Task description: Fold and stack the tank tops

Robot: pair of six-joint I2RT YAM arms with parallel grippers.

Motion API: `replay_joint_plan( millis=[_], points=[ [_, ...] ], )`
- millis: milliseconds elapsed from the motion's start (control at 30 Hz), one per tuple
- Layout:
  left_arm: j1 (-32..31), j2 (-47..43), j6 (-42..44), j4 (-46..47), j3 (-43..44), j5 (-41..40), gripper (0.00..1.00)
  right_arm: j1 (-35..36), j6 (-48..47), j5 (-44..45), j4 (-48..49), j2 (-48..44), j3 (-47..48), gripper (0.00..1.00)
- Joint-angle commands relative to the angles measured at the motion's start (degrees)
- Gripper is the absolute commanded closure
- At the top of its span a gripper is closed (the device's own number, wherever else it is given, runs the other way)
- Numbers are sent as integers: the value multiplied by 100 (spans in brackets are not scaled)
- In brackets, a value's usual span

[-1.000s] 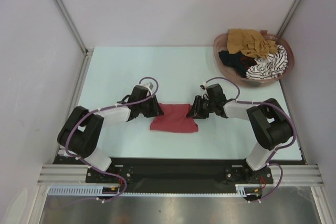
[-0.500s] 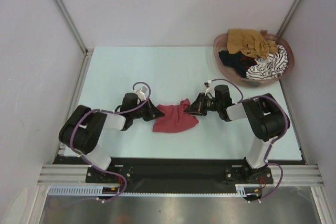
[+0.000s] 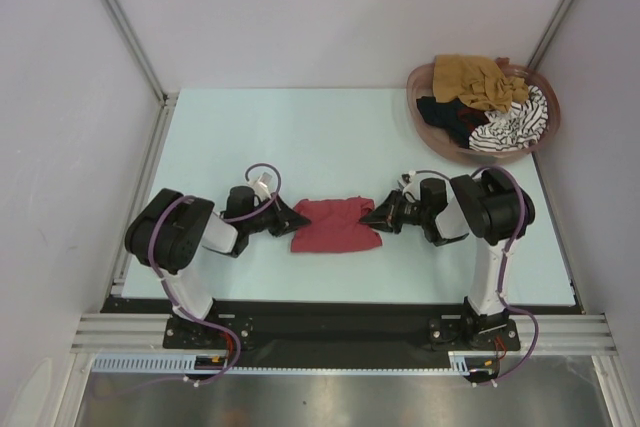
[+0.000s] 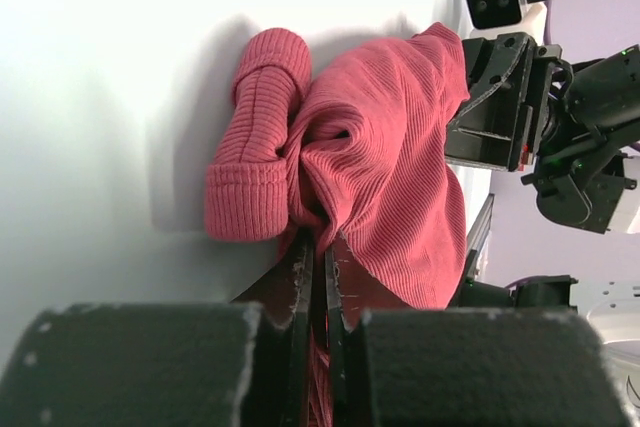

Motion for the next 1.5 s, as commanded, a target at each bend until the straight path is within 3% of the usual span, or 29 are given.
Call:
replay_joint_plan(
  millis=[0, 133, 167, 200, 233, 300, 333, 433, 600, 800, 900, 1067, 1200, 1467],
  points=[
    [38, -114, 137, -303, -68, -4, 100, 5, -265, 17, -279, -181, -30, 89],
    [64, -413, 357, -850, -68, -259, 93, -30, -863, 289, -1152, -541, 49, 78],
    [116, -422, 366, -885, -85, -259, 90, -48, -881, 290, -1179, -559, 40, 69],
    [134, -413, 366, -868, -103, -242, 84, -83, -864, 273, -1118, -577, 23, 65],
    [152, -396, 384, -868, -112, -224, 63, -127, -829, 255, -1100, -568, 14, 62],
    [161, -361, 419, -799, -121, -172, 44, -145, -855, 237, -1100, -568, 14, 53],
    [161, -395, 419, -789, -138, -145, 37, -136, -864, 246, -1117, -586, 14, 51],
    [179, -702, 515, -990, -165, -285, 31, -145, -1013, 342, -1406, -804, 40, 42],
    [179, -1501, 1069, -2358, 142, -1005, 28, -127, -1837, 860, -2958, -1393, 416, 40],
    [82, -1829, 1517, -3854, 844, -1876, 25, 416, -2770, 2467, -5138, -1877, 1296, 32],
    [-6, -1811, 1527, -4031, 1021, -2131, 24, 750, -2973, 3224, -5789, -1887, 1727, 30],
    [-392, -1671, 1553, -4313, 1382, -2526, 35, 1121, -3140, 4279, -6460, -1764, 2446, 33],
    [-647, -1547, 1500, -4647, 1672, -2790, 37, 1402, -3237, 5060, -7084, -1579, 2878, 37],
    [-814, -1907, 1500, -5104, 1733, -3282, 32, 1727, -3333, 5809, -7445, -1930, 2931, 30]
  ],
)
